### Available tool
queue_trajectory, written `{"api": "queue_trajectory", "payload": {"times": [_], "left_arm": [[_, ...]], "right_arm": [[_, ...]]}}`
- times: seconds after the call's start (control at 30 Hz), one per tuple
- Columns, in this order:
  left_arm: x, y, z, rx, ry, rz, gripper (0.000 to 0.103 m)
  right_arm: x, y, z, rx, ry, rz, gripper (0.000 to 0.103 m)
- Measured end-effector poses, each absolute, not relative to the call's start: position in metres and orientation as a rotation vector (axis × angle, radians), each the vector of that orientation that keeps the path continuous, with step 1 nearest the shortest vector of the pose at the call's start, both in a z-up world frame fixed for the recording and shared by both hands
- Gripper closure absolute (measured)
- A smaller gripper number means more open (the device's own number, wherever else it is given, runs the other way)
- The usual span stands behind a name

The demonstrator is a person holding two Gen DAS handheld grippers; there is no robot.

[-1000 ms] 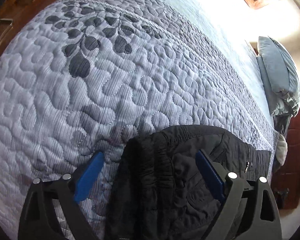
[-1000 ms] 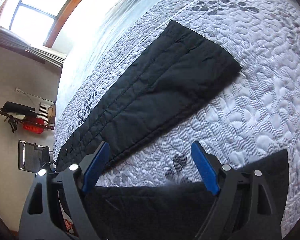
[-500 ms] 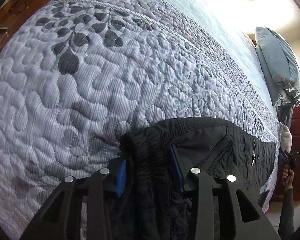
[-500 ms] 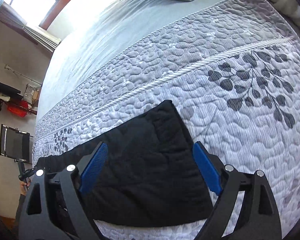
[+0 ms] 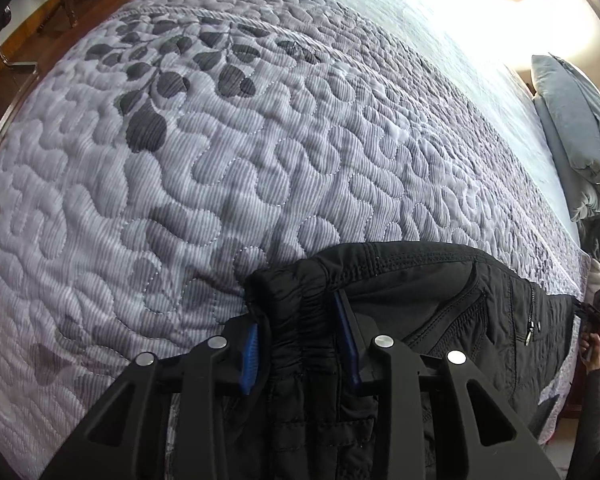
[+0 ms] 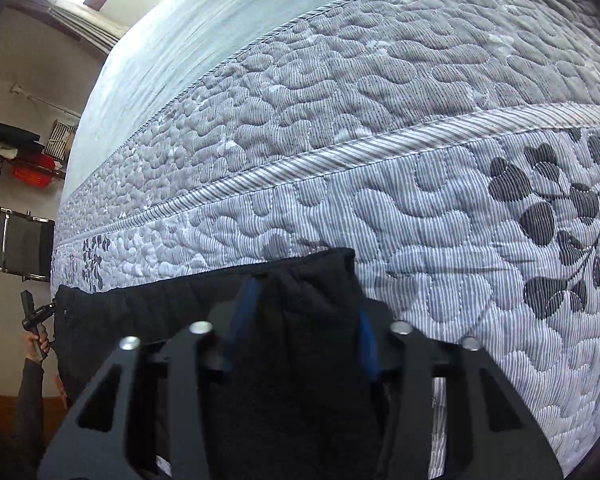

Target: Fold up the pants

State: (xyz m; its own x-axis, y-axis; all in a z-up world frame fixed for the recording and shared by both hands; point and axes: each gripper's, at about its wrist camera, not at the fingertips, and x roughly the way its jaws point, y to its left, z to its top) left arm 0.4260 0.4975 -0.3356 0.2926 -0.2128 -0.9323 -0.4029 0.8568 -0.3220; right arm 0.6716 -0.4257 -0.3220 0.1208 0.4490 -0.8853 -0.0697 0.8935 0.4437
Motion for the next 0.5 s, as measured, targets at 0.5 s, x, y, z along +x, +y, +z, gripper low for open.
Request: {"api": "queue_trajectory", "payload": {"times": [0.5], "left_arm": [[0.401,0.489,-0.241,-0.550,1.108,0.179,0.090]], "right_arm": [[0.585,-0.435,-0.182,0.278,1.192,0.344,0.097]]}}
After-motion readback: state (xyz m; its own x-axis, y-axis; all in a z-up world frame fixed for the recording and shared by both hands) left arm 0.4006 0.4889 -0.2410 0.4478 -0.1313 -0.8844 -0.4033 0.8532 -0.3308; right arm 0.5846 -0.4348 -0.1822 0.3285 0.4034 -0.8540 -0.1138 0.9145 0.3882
